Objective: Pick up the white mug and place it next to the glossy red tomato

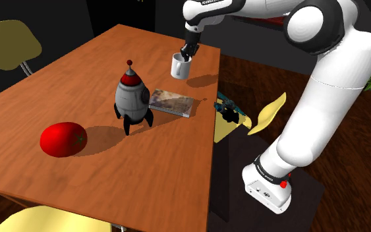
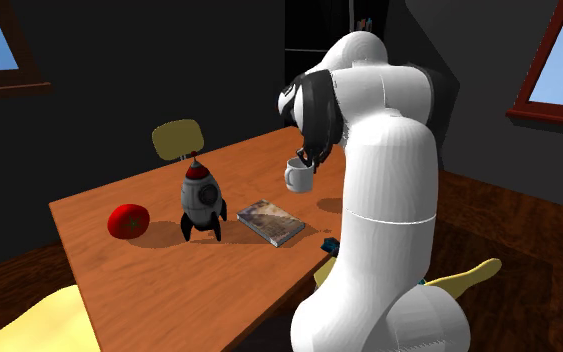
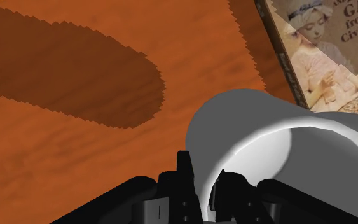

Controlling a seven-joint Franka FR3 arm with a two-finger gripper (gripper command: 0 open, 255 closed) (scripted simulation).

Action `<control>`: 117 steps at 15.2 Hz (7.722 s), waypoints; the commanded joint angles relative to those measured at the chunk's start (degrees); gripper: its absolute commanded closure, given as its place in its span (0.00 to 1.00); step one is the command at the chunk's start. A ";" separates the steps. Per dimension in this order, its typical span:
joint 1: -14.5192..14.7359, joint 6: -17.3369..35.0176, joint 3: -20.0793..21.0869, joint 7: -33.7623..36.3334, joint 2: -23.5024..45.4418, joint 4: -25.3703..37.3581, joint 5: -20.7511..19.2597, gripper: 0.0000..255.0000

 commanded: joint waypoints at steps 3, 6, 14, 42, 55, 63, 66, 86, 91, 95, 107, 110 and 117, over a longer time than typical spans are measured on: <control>0.02 -2.82 -0.05 0.13 -1.03 1.81 -0.17 1.00; 0.02 -4.99 -0.07 0.20 -1.45 3.56 -0.24 1.00; -0.02 -10.95 -0.12 0.35 -2.03 8.94 -0.37 1.00; 14.63 -9.15 14.11 29.17 -22.57 -13.01 -1.20 1.00; 22.47 -9.38 24.64 47.33 -21.23 -11.19 -0.50 1.00; 27.54 -10.35 31.05 59.46 -15.19 -4.49 -2.60 1.00; 29.79 -11.09 33.25 64.26 -11.78 -0.73 -4.24 1.00; 30.04 3.74 33.16 65.56 -8.74 -12.89 -5.98 1.00; 30.20 7.31 33.06 66.22 -7.19 -15.10 -6.92 1.00; 30.37 10.12 32.91 66.87 -5.73 -16.63 -7.84 1.00; 30.60 12.97 32.68 67.63 -4.04 -17.99 -8.94 1.00; 30.60 12.97 32.68 67.63 -4.04 -17.99 -8.94 0.00; 30.11 6.41 33.15 66.02 -7.80 -14.73 -6.57 0.00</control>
